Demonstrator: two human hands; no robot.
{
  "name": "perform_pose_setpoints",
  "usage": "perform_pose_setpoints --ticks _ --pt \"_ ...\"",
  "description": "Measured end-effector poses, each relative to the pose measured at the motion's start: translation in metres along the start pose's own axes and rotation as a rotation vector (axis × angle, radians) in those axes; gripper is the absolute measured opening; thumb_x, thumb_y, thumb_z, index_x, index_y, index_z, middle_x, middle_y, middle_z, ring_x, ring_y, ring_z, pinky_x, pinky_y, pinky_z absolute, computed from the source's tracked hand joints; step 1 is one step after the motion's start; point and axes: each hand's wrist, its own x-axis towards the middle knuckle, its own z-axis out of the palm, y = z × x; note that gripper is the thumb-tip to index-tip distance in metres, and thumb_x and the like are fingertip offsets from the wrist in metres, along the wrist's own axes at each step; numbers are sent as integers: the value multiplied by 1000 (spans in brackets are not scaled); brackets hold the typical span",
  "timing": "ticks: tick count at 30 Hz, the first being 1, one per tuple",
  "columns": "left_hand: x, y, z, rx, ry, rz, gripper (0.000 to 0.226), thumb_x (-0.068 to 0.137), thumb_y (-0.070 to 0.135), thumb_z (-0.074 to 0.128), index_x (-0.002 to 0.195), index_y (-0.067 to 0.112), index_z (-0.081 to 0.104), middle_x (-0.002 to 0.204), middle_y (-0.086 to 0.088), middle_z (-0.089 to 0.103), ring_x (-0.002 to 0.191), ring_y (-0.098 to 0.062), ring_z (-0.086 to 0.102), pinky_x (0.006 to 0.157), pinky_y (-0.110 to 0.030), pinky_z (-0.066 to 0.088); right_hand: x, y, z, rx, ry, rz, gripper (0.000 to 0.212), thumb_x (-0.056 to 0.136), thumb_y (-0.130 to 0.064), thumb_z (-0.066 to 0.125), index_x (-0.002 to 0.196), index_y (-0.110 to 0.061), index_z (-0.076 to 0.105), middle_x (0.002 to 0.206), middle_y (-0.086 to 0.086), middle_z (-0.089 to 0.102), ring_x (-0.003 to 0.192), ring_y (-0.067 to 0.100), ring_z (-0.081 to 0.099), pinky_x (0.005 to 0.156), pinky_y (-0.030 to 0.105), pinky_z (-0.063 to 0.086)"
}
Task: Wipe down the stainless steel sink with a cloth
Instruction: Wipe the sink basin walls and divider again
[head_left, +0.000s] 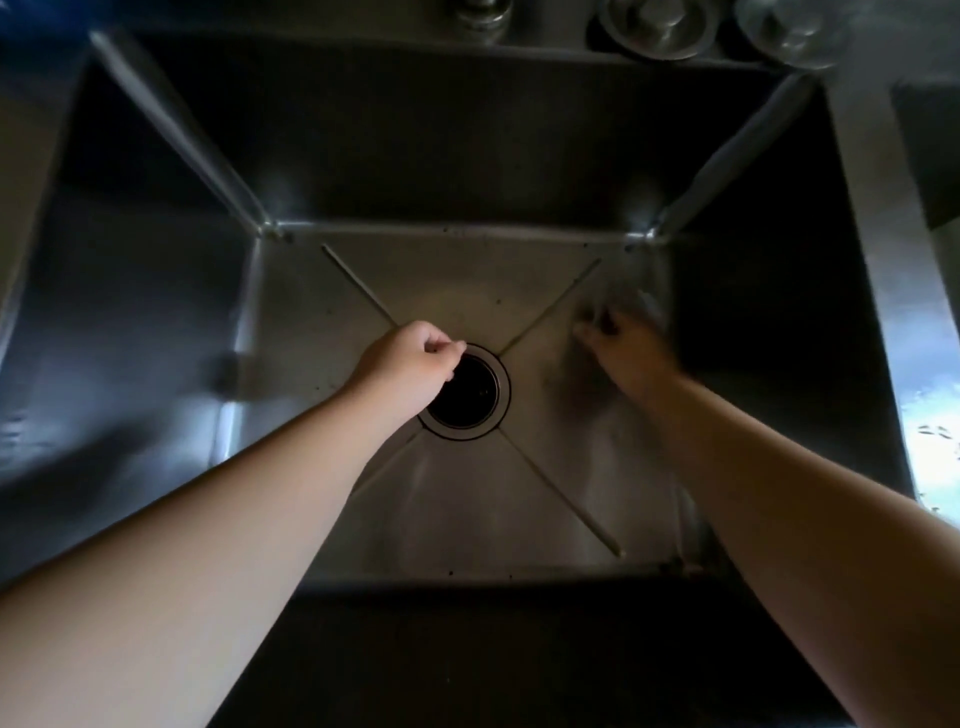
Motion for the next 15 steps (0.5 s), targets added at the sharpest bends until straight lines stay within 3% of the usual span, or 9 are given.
perform_pose_setpoints --ticks 3,6,9,15 --pt "-1 -9 -4 357 42 53 16 89 41 48 83 28 54 93 2 64 85 -19 57 68 -27 40 5 17 25 -372 -135 -101 70 91 -54 40 144 -11 28 152 16 25 140 31 23 113 39 18" --pt "2 -11 -9 598 82 116 22 90 43 43 97 26 54 104 -1 65 90 -26 58 71 -29 43 20 25 41 -409 -83 -88 73 94 -54 31 150 -18 1 158 13 -2 145 30 -1 116 41 1" --pt "10 -9 -10 700 125 179 29 91 44 41 109 24 52 109 -3 66 97 -29 59 76 -33 45 41 30 52 -336 2 -28 74 95 -51 31 150 -14 -2 158 14 -6 145 32 -5 116 42 -3" --pt "24 -9 5 661 90 270 27 92 42 39 106 22 52 106 -5 65 94 -29 59 74 -33 45 69 17 73 -339 94 -37 65 97 -48 22 150 -16 0 158 14 -5 143 36 -9 115 48 -7"
